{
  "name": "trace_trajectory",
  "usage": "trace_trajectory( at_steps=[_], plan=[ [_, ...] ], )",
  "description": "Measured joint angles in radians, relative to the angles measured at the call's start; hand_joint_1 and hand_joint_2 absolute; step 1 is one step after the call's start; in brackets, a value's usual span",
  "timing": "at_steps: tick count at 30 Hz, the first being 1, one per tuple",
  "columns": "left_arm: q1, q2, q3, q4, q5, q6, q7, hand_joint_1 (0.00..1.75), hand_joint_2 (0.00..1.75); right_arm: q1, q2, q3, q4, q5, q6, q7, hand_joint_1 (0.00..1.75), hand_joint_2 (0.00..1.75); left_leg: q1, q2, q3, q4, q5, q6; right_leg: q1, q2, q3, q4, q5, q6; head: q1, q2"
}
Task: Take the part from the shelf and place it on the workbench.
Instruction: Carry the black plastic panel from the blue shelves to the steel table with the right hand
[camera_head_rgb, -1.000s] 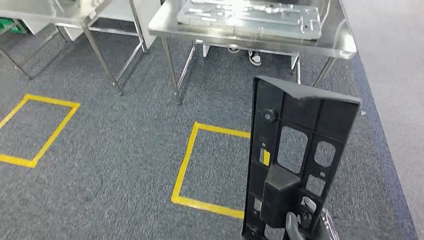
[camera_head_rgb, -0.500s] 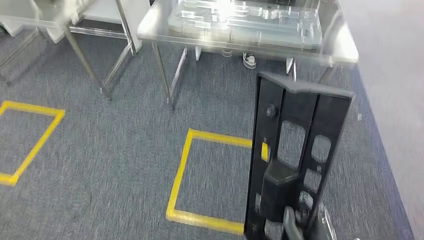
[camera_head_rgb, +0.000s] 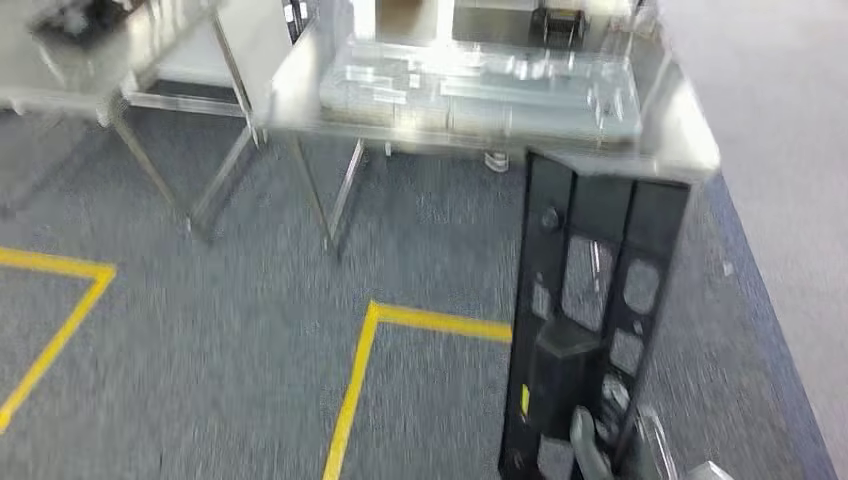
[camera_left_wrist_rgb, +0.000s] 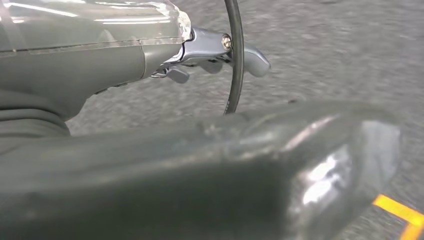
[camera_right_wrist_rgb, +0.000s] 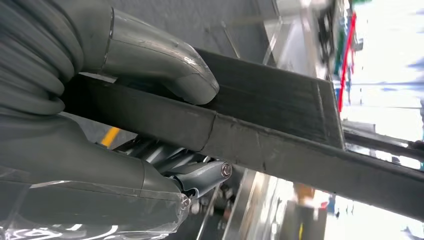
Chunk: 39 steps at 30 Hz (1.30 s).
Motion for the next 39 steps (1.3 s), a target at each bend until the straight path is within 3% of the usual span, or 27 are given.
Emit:
trace_trajectory(
  at_steps=[1, 3, 5, 6, 7, 8, 10, 11, 14, 16, 17, 19, 21, 22, 23, 25, 26, 28, 30, 31, 32, 34, 35, 36, 37, 38, 39],
  plan=[
    [0.0, 0.0, 0.0, 0.0, 0.0, 0.0, 0.0, 0.0, 0.0, 0.0, 0.0, 0.002, 0.0, 0.001, -0.011, 0.004, 1.75, 1.75, 0.001, 0.0, -0.051, 0.076, -0.016, 0.0, -0.001, 0.001, 0.016, -0.006, -0.01, -0.006, 0.0, 0.0],
    [0.004, 0.0, 0.001, 0.0, 0.0, 0.0, 0.001, 0.0, 0.0, 0.0, 0.0, 0.005, 0.0, 0.012, -0.037, 0.014, 1.75, 1.75, 0.001, -0.001, -0.159, 0.178, -0.103, -0.003, -0.001, 0.009, 0.041, -0.011, -0.033, -0.012, -0.002, 0.0],
    [0.011, 0.0, 0.002, 0.0, 0.0, -0.002, 0.002, 0.0, 0.0, -0.002, 0.0, 0.007, 0.0, 0.039, -0.074, 0.028, 1.75, 1.75, 0.001, -0.001, -0.23, 0.182, -0.179, -0.004, -0.001, 0.017, 0.072, -0.013, -0.057, -0.01, -0.002, 0.0],
    [0.013, 0.0, 0.002, 0.0, 0.0, -0.002, 0.002, 0.0, 0.0, -0.006, 0.0, 0.007, 0.0, 0.056, -0.094, 0.038, 1.75, 1.75, 0.001, -0.001, -0.252, 0.154, -0.176, -0.003, -0.001, 0.019, 0.089, -0.013, -0.07, -0.009, -0.002, 0.0],
    [0.015, 0.0, 0.002, 0.0, 0.0, -0.003, 0.001, 0.0, 0.0, -0.011, 0.0, 0.007, -0.001, 0.076, -0.116, 0.048, 1.75, 1.75, -0.001, 0.0, -0.266, 0.109, -0.135, 0.0, 0.0, 0.02, 0.106, -0.014, -0.083, -0.007, -0.002, 0.0],
    [0.018, 0.0, 0.003, 0.0, -0.001, -0.003, 0.001, 0.0, 0.0, -0.019, 0.0, 0.007, -0.003, 0.096, -0.139, 0.059, 1.75, 1.75, -0.004, 0.0, -0.274, 0.062, -0.061, 0.007, 0.0, 0.02, 0.122, -0.014, -0.096, -0.004, -0.002, 0.0],
    [0.022, 0.0, 0.005, 0.0, -0.001, -0.003, 0.0, 0.0, 0.0, -0.038, 0.002, 0.005, -0.008, 0.131, -0.179, 0.082, 1.75, 1.75, -0.013, 0.001, -0.277, -0.005, 0.056, 0.019, 0.001, 0.023, 0.143, -0.02, -0.119, 0.009, -0.002, 0.0],
    [0.021, 0.0, 0.006, 0.0, -0.001, -0.003, -0.003, 0.0, 0.0, -0.048, 0.003, 0.002, -0.013, 0.144, -0.195, 0.09, 1.75, 1.75, -0.015, 0.0, -0.274, -0.023, 0.082, 0.026, 0.0, 0.024, 0.15, -0.019, -0.118, 0.019, -0.001, 0.0],
    [0.018, 0.001, 0.007, 0.0, 0.0, -0.003, -0.014, 0.0, 0.0, -0.092, 0.007, -0.001, -0.032, 0.169, -0.221, 0.098, 1.75, 1.75, -0.012, -0.004, -0.239, -0.068, 0.086, 0.045, -0.003, 0.019, 0.152, 0.013, -0.092, 0.04, -0.001, 0.0],
    [0.018, 0.0, 0.007, 0.001, 0.0, -0.003, -0.02, 0.0, 0.0, -0.125, 0.008, -0.001, -0.036, 0.178, -0.225, 0.099, 1.75, 1.75, -0.007, -0.005, -0.207, -0.091, 0.089, 0.053, -0.005, 0.013, 0.098, 0.101, -0.098, 0.048, 0.0, 0.0],
    [0.018, 0.0, 0.008, 0.003, 0.0, -0.004, -0.022, 0.0, 0.0, -0.137, 0.008, -0.001, -0.036, 0.183, -0.226, 0.099, 1.75, 1.75, -0.006, -0.005, -0.193, -0.1, 0.084, 0.054, -0.006, 0.011, 0.054, 0.157, -0.117, 0.052, 0.001, 0.0],
    [0.019, -0.001, 0.009, 0.007, -0.002, -0.006, -0.024, 0.0, 0.0, -0.154, 0.009, 0.0, -0.035, 0.2, -0.227, 0.1, 1.75, 1.75, -0.005, -0.006, -0.163, -0.117, 0.069, 0.052, -0.01, 0.01, -0.03, 0.224, -0.187, 0.063, 0.001, 0.0],
    [0.019, -0.002, 0.011, 0.012, -0.008, -0.012, -0.027, 0.0, 0.0, -0.17, 0.009, 0.003, -0.03, 0.248, -0.231, 0.101, 1.75, 1.75, -0.003, -0.008, -0.122, -0.132, 0.048, 0.047, -0.015, 0.008, -0.075, 0.195, -0.236, 0.07, 0.001, 0.0],
    [0.019, -0.002, 0.015, 0.015, -0.014, -0.018, -0.029, 0.0, 0.0, -0.181, 0.009, 0.004, -0.027, 0.29, -0.236, 0.101, 1.75, 1.75, -0.002, -0.009, -0.1, -0.137, 0.033, 0.044, -0.018, 0.006, -0.084, 0.15, -0.219, 0.073, 0.001, 0.0],
    [0.019, -0.002, 0.02, 0.017, -0.022, -0.026, -0.031, 0.0, 0.0, -0.194, 0.009, 0.006, -0.021, 0.343, -0.243, 0.102, 1.75, 1.75, -0.001, -0.009, -0.078, -0.139, 0.016, 0.04, -0.019, 0.002, -0.089, 0.1, -0.147, 0.073, 0.002, 0.0],
    [0.015, -0.001, 0.031, 0.021, -0.039, -0.044, -0.035, 0.0, 0.0, -0.232, 0.009, 0.01, -0.008, 0.466, -0.256, 0.11, 1.75, 1.75, -0.001, -0.008, -0.039, -0.141, -0.02, 0.027, -0.014, -0.005, -0.086, 0.034, 0.003, 0.062, 0.001, 0.0],
    [0.011, -0.001, 0.037, 0.023, -0.047, -0.053, -0.038, 0.0, 0.0, -0.255, 0.009, 0.012, -0.001, 0.526, -0.262, 0.118, 1.75, 1.75, -0.001, -0.007, -0.021, -0.144, -0.033, 0.018, -0.011, -0.006, -0.079, 0.025, 0.046, 0.051, 0.0, 0.0],
    [-0.006, -0.001, 0.047, 0.025, -0.064, -0.072, -0.042, 0.0, 0.0, -0.308, 0.008, 0.019, 0.01, 0.643, -0.265, 0.138, 1.75, 1.75, 0.001, -0.005, -0.019, -0.106, -0.017, 0.001, -0.006, -0.001, -0.052, 0.022, 0.027, 0.029, -0.002, 0.0],
    [-0.026, 0.0, 0.06, 0.027, -0.085, -0.095, -0.047, 0.0, 0.0, -0.368, 0.007, 0.031, 0.027, 0.764, -0.256, 0.161, 1.75, 1.75, 0.004, -0.005, -0.093, 0.039, 0.044, -0.008, -0.007, 0.001, -0.013, 0.004, 0.002, 0.012, -0.003, 0.0],
    [-0.034, 0.0, 0.069, 0.03, -0.095, -0.106, -0.05, 0.0, 0.0, -0.398, 0.007, 0.04, 0.041, 0.817, -0.248, 0.173, 1.75, 1.75, 0.005, -0.005, -0.152, 0.125, 0.059, -0.01, -0.008, 0.002, 0.01, -0.008, -0.009, 0.006, -0.003, 0.0],
    [-0.038, 0.0, 0.078, 0.033, -0.105, -0.117, -0.052, 0.0, 0.0, -0.423, 0.007, 0.05, 0.058, 0.86, -0.237, 0.184, 1.75, 1.75, 0.005, -0.005, -0.212, 0.191, 0.048, -0.011, -0.007, 0.003, 0.034, -0.019, -0.021, 0.002, -0.004, 0.0],
    [-0.043, 0.0, 0.099, 0.041, -0.122, -0.133, -0.055, 0.0, 0.0, -0.462, 0.006, 0.073, 0.091, 0.918, -0.219, 0.204, 1.75, 1.75, 0.004, -0.005, -0.31, 0.239, -0.042, -0.012, -0.006, 0.009, 0.081, -0.036, -0.049, 0.0, -0.005, 0.0],
    [-0.044, 0.0, 0.11, 0.046, -0.131, -0.141, -0.056, 0.0, 0.0, -0.477, 0.006, 0.085, 0.106, 0.942, -0.21, 0.214, 1.75, 1.75, 0.004, -0.005, -0.347, 0.228, -0.091, -0.012, -0.006, 0.012, 0.106, -0.043, -0.065, 0.001, -0.005, 0.0],
    [-0.047, 0.0, 0.121, 0.053, -0.139, -0.146, -0.058, 0.0, 0.0, -0.491, 0.005, 0.097, 0.12, 0.965, -0.202, 0.223, 1.75, 1.75, 0.002, -0.005, -0.376, 0.199, -0.117, -0.009, -0.006, 0.014, 0.133, -0.049, -0.082, 0.002, -0.005, 0.0],
    [-0.052, 0.0, 0.132, 0.062, -0.149, -0.152, -0.062, 0.0, 0.0, -0.503, 0.004, 0.109, 0.136, 0.99, -0.197, 0.23, 1.75, 1.75, 0.0, -0.005, -0.4, 0.154, -0.102, -0.004, -0.005, 0.015, 0.16, -0.054, -0.101, 0.004, -0.005, 0.0],
    [-0.056, 0.0, 0.144, 0.072, -0.158, -0.157, -0.067, 0.0, 0.0, -0.514, 0.001, 0.122, 0.152, 1.016, -0.192, 0.236, 1.75, 1.75, -0.003, -0.004, -0.418, 0.097, -0.029, 0.004, -0.005, 0.015, 0.184, -0.06, -0.121, 0.006, -0.005, 0.0],
    [-0.059, 0.0, 0.156, 0.084, -0.167, -0.162, -0.071, 0.0, 0.0, -0.524, -0.001, 0.135, 0.169, 1.038, -0.187, 0.241, 1.75, 1.75, -0.008, -0.004, -0.431, 0.043, 0.074, 0.012, -0.004, 0.017, 0.209, -0.062, -0.142, 0.01, -0.005, 0.0]
  ],
)
